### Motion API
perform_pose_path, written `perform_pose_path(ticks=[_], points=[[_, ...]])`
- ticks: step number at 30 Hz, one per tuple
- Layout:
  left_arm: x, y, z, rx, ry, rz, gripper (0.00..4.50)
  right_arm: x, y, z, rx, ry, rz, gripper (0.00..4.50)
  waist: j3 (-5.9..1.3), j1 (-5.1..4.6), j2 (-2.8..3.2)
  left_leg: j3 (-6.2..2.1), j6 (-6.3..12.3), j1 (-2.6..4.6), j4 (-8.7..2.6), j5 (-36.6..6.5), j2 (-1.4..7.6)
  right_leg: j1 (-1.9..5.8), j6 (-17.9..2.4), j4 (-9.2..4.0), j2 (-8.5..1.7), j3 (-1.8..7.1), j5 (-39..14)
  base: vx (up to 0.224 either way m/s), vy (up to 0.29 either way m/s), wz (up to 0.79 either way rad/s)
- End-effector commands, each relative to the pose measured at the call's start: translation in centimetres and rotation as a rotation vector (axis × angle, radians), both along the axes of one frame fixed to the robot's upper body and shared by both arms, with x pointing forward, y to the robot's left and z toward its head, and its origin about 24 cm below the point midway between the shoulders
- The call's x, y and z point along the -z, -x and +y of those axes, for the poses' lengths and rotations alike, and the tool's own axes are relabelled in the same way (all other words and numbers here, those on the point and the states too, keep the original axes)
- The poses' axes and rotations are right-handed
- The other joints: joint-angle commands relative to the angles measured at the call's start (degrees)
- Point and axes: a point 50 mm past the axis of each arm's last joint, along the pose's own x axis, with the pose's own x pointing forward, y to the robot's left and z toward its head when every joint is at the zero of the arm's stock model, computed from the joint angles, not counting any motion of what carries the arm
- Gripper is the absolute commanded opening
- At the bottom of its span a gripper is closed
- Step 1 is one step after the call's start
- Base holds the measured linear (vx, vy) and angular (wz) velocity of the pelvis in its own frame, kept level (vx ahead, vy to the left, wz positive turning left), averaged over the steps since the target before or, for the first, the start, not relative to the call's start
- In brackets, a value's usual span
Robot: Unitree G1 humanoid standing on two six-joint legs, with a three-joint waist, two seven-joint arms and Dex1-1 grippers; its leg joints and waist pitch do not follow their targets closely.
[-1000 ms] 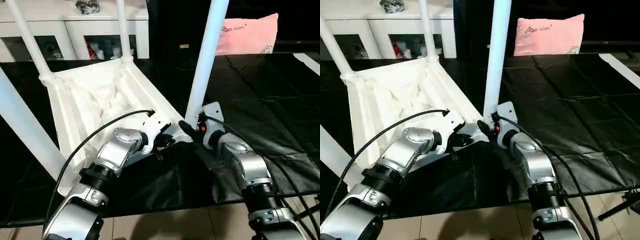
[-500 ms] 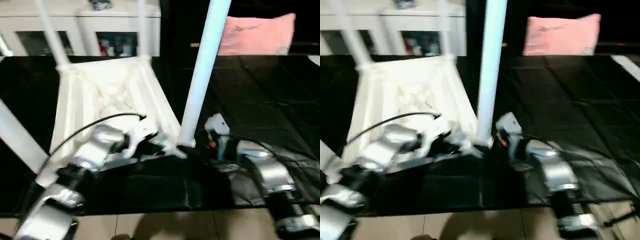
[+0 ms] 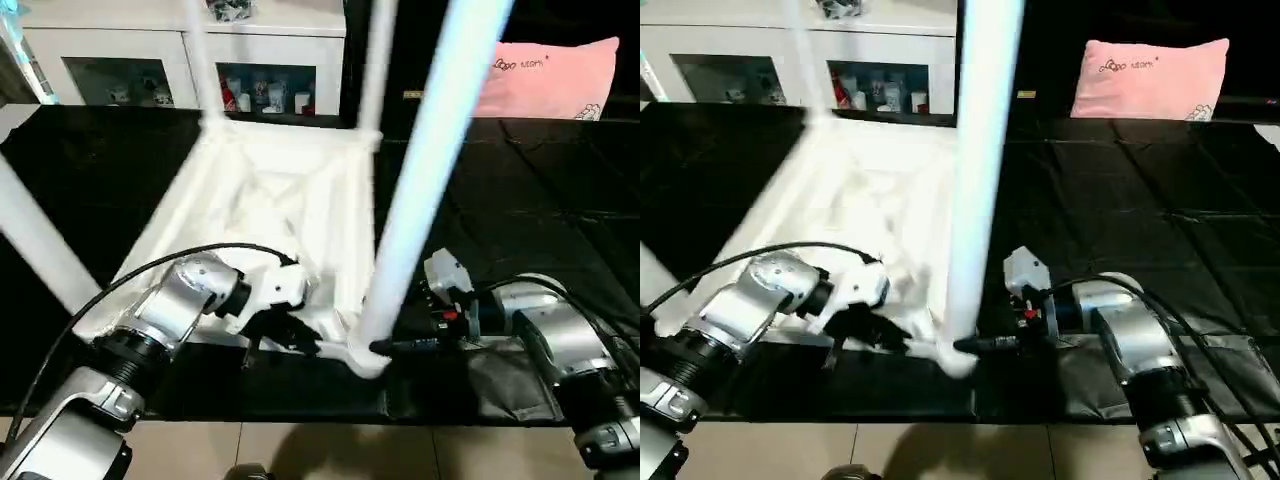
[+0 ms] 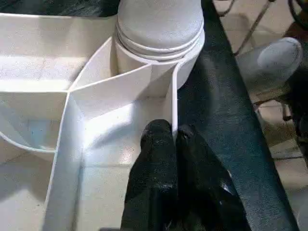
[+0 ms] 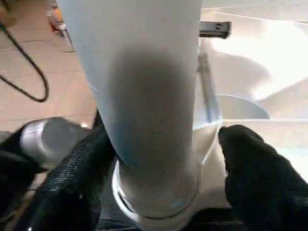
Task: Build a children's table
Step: Rotate leg to tighten
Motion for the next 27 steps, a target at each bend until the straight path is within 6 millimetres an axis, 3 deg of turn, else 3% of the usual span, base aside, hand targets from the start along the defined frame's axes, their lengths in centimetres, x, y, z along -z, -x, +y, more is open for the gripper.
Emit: perform_pose_path(ticks=[1,13,20,24,27], points=[[-0.9,0.4,-1.3,0.121,0.016,-0.012,0.00,-0.6,-0.2,-0.2,-0.027,0.001,0.001,3.23,-3.94,-0.40,-0.21,-0.42,3.62,0.05,-3.91,-9.41,2.55,3.50,-10.68,-3.78,-4.03,3.58,-14.81,0.000,0.000,0.00],[-0.7,0.4,-1.5,0.140,0.006,-0.017,0.00,-0.3,0.1,-0.4,-0.080,0.000,0.082,2.22,-4.03,-0.40,-0.30,-0.38,3.85,0.04,-3.77,-8.34,2.51,3.46,-10.68,-3.69,-3.93,3.51,-14.51,0.000,0.000,0.00],[-0.3,0.1,-1.5,0.054,0.016,-0.006,0.00,-0.1,0.5,-0.3,-0.069,-0.024,0.112,2.09,-4.03,-0.34,-0.27,-0.36,3.72,0.08,-3.74,-8.13,2.47,3.46,-10.46,-3.76,-3.88,3.48,-14.89,0.000,0.000,0.00],[-0.3,-0.1,-1.5,-0.039,0.042,0.021,0.00,0.1,0.5,0.0,0.012,-0.057,0.115,2.09,-3.90,-0.28,-0.32,-0.35,3.35,0.21,-3.84,-9.00,2.49,3.40,-9.97,-3.99,-3.93,3.51,-16.65,0.000,0.000,0.00],[-0.4,-1.0,-2.4,-0.248,0.096,0.004,0.00,1.5,-0.8,0.8,0.269,0.015,0.035,2.09,-3.49,-0.98,-0.32,-0.63,1.58,0.12,-4.14,-10.99,2.19,3.35,-7.92,-4.72,-4.07,3.19,-22.50,0.000,0.000,0.00]])
